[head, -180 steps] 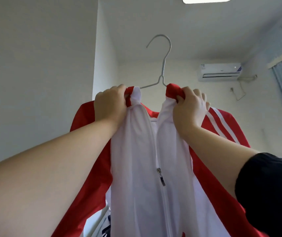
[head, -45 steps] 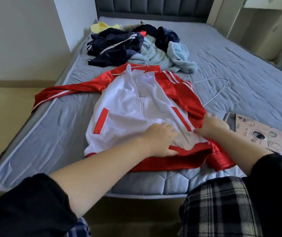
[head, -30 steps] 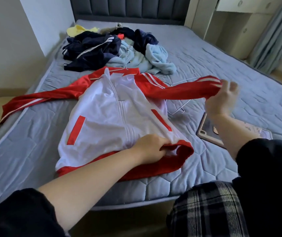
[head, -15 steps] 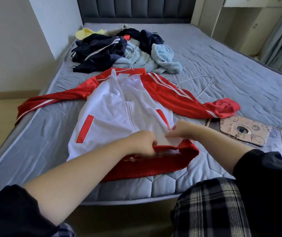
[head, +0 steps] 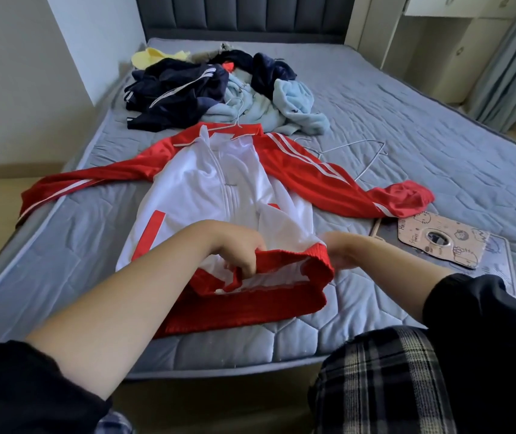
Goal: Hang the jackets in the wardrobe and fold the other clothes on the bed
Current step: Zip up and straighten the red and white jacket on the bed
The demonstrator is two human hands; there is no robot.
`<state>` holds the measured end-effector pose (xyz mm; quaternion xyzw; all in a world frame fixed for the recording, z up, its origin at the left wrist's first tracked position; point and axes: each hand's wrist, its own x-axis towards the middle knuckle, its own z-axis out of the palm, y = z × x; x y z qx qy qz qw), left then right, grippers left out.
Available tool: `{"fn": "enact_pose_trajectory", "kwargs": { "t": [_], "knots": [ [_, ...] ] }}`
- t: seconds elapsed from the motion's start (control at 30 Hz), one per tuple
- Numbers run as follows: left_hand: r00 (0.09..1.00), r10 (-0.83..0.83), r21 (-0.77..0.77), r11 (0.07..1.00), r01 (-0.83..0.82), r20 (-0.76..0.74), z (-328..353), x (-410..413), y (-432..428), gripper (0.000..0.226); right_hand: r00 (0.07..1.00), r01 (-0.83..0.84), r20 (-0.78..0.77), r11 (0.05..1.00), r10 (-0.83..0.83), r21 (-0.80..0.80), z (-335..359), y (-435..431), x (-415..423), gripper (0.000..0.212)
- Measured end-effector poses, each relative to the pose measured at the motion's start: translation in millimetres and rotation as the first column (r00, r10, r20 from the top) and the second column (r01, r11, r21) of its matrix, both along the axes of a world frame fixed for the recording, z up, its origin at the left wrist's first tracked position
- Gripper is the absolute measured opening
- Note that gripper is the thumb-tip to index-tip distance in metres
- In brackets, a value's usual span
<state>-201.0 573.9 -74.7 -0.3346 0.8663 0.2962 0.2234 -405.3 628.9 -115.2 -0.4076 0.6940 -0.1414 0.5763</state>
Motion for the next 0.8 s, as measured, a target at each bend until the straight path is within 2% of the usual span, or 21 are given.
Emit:
{"fn": "enact_pose_trajectory", "kwargs": {
  "t": [0.07, 0.13, 0.2, 0.23, 0.27, 0.3, 0.33, 0.37, 0.4, 0.43, 0.47, 0.5, 0.53, 0.57, 0.6, 0.63, 0.7, 0.77, 0.8],
  "knots": [
    [1.0, -0.01, 0.021, 1.0, 0.01, 0.026, -1, -1, 0, 0.015, 0.969, -0.12, -0.227, 0.987, 0.093, -0.105, 0, 1, 6, 0.027],
    [0.999, -0.021, 0.033, 0.999, 0.02, 0.024, -1, -2, 0, 0.015, 0.868, -0.241, -0.468, 0.964, 0.164, -0.11, 8, -2, 6, 0.027],
    [1.0, -0.028, 0.037, 0.999, 0.028, 0.003, 1, -2, 0, 0.017, 0.661, -0.308, -0.743, 0.94, 0.101, -0.145, 23, -6, -4, 0.018],
    [0.999, -0.032, 0.039, 0.999, 0.033, -0.009, 3, -2, 0, 0.018, 0.502, -0.326, -0.864, 0.934, 0.04, -0.146, 32, -4, -8, 0.009],
    [0.999, -0.04, 0.037, 0.999, 0.04, -0.023, 3, -3, 1, 0.018, 0.341, -0.348, -0.939, 0.934, 0.044, -0.082, 37, -2, -12, 0.003],
    [0.999, -0.043, 0.04, 0.998, 0.044, -0.029, 3, -4, 3, 0.014, 0.209, -0.347, -0.966, 0.935, 0.151, 0.071, 39, 0, -15, 0.017],
    [0.998, -0.05, 0.055, 0.997, 0.052, -0.029, 1, -6, 7, 0.01, 0.135, -0.331, -0.938, 0.907, 0.319, 0.261, 37, 2, -16, 0.028],
    [0.997, -0.07, 0.07, 0.995, 0.072, -0.028, -1, -9, 14, 0.01, 0.117, -0.314, -0.902, 0.877, 0.416, 0.363, 31, 4, -17, 0.035],
    [0.994, -0.104, 0.081, 0.991, 0.106, -0.031, -5, -12, 20, 0.013, 0.107, -0.314, -0.899, 0.872, 0.425, 0.375, 25, 4, -15, 0.038],
    [0.987, -0.154, 0.072, 0.985, 0.156, -0.034, -9, -15, 25, 0.013, 0.099, -0.337, -0.929, 0.891, 0.356, 0.306, 24, 3, -12, 0.039],
    [0.981, -0.191, 0.063, 0.979, 0.193, -0.045, -13, -17, 29, 0.013, 0.114, -0.404, -0.973, 0.904, 0.201, 0.139, 24, 0, -8, 0.038],
    [0.981, -0.192, 0.061, 0.979, 0.194, -0.041, -16, -18, 31, 0.015, 0.177, -0.496, -0.983, 0.866, 0.039, -0.055, 25, -3, -3, 0.034],
    [0.988, -0.153, 0.066, 0.986, 0.155, -0.036, -18, -16, 32, 0.018, 0.296, -0.57, -0.954, 0.791, -0.055, -0.222, 23, -5, 3, 0.027],
    [0.993, -0.113, 0.033, 0.993, 0.113, -0.023, -18, -12, 31, 0.024, 0.425, -0.603, -0.904, 0.734, -0.035, -0.312, 21, -5, 11, 0.018],
    [0.995, -0.101, -0.063, 0.993, 0.1, -0.008, -20, -5, 31, 0.031, 0.52, -0.629, -0.851, 0.706, 0.07, -0.326, 19, -3, 20, 0.016],
    [0.991, -0.133, -0.208, 0.969, 0.134, 0.016, -22, 4, 30, 0.037, 0.552, -0.659, -0.812, 0.695, 0.188, -0.287, 16, 0, 29, 0.023],
    [0.981, -0.186, -0.432, 0.882, 0.192, 0.055, -29, 26, 35, 0.046, 0.539, -0.715, -0.768, 0.67, 0.346, -0.199, 12, 7, 43, 0.036],
    [0.98, -0.191, -0.554, 0.81, 0.192, 0.06, -40, 46, 42, 0.056, 0.534, -0.758, -0.736, 0.62, 0.416, -0.2, 10, 11, 56, 0.048],
    [0.981, -0.182, -0.616, 0.767, 0.18, 0.06, -44, 54, 44, 0.057, 0.509, -0.793, -0.737, 0.576, 0.445, -0.199, 11, 14, 62, 0.061]
  ]
}}
